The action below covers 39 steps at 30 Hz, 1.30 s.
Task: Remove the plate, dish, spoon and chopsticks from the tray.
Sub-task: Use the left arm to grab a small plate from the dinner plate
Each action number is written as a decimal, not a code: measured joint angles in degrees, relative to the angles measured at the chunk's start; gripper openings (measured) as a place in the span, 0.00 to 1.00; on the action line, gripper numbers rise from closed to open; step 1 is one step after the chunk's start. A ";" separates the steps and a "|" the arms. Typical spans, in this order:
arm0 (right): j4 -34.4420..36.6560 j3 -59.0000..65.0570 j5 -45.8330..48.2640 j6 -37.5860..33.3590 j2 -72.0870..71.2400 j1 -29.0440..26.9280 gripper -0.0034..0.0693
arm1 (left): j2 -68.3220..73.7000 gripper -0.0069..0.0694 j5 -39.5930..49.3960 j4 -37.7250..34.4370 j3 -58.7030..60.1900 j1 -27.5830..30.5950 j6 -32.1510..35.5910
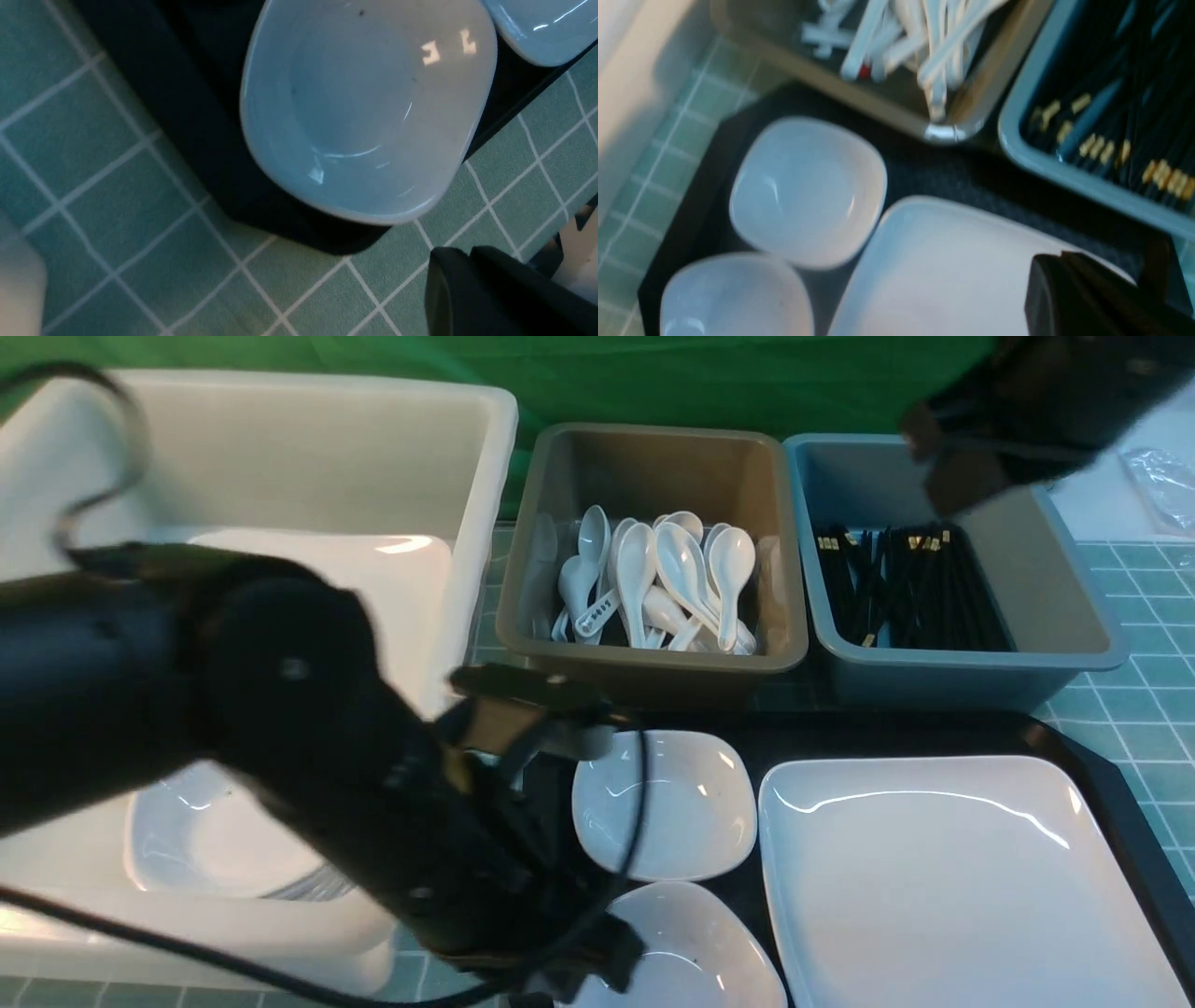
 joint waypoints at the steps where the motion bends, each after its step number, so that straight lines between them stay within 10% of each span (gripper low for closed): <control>1: 0.00 3.00 -0.39 0.00 -3.33 0.00 0.08 | 1.89 0.14 -0.84 0.74 -1.15 -0.51 0.36; 21: 3.54 38.42 -11.52 5.06 -46.65 0.00 0.08 | 20.48 0.76 -13.85 11.90 -5.69 -0.93 0.17; 26: 3.54 38.47 -11.52 5.09 -48.20 0.00 0.08 | 22.49 0.73 -14.88 10.67 -5.69 -0.96 0.17; 31: 3.54 38.51 -11.48 5.49 -48.20 0.00 0.08 | 22.55 0.32 -9.20 7.69 -6.02 -0.96 -0.18; 39: 3.60 38.51 -11.48 5.49 -48.20 0.00 0.09 | 19.79 0.23 -6.06 7.95 -6.31 -0.91 -5.37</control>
